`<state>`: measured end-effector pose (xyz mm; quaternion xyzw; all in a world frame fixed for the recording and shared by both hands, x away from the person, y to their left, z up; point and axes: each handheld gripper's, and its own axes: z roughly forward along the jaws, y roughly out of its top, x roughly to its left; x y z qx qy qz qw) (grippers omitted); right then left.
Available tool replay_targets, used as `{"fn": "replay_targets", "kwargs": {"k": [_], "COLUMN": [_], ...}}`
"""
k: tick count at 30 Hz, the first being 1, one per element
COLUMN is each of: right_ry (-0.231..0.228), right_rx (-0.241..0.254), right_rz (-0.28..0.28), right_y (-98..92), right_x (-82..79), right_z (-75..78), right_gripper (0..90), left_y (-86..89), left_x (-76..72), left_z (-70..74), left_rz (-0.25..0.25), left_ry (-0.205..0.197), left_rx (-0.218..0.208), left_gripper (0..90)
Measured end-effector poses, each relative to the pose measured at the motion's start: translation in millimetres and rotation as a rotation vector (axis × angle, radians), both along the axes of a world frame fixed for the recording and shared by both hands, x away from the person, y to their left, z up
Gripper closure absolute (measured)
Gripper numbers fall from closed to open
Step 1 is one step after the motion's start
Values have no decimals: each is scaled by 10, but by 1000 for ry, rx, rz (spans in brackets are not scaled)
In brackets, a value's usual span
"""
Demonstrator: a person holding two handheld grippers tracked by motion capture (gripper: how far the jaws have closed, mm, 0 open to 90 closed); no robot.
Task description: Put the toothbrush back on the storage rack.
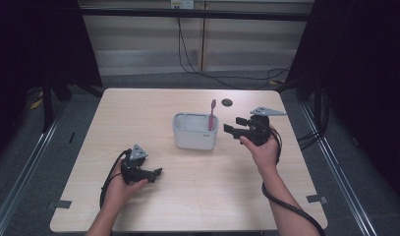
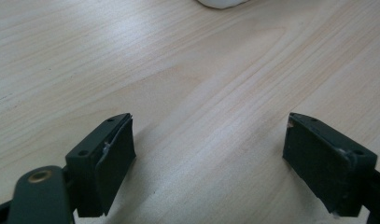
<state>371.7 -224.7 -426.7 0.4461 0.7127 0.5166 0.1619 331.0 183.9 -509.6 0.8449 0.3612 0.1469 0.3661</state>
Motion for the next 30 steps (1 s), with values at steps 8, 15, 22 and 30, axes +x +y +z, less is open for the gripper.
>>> {"fn": "replay_targets", "kwargs": {"k": [8, 15, 22, 30], "right_ry": [-3, 11, 16, 40], "right_rx": [-6, -19, -26, -43], "right_rz": [11, 25, 40, 59], "right_y": [-52, -52, -48, -54], "right_x": [-47, -84, -113, -163], "right_z": [7, -5, -30, -79], "right_gripper": [308, 293, 275, 235], "left_y": [0, 0, 4, 5], "left_x": [0, 0, -9, -12], "left_z": [0, 0, -1, -1], "left_rz": [0, 0, 2, 3], "left_ry": [0, 0, -3, -2], "left_rx": [0, 1, 0, 0], "left_gripper": [161, 161, 162, 162]}}
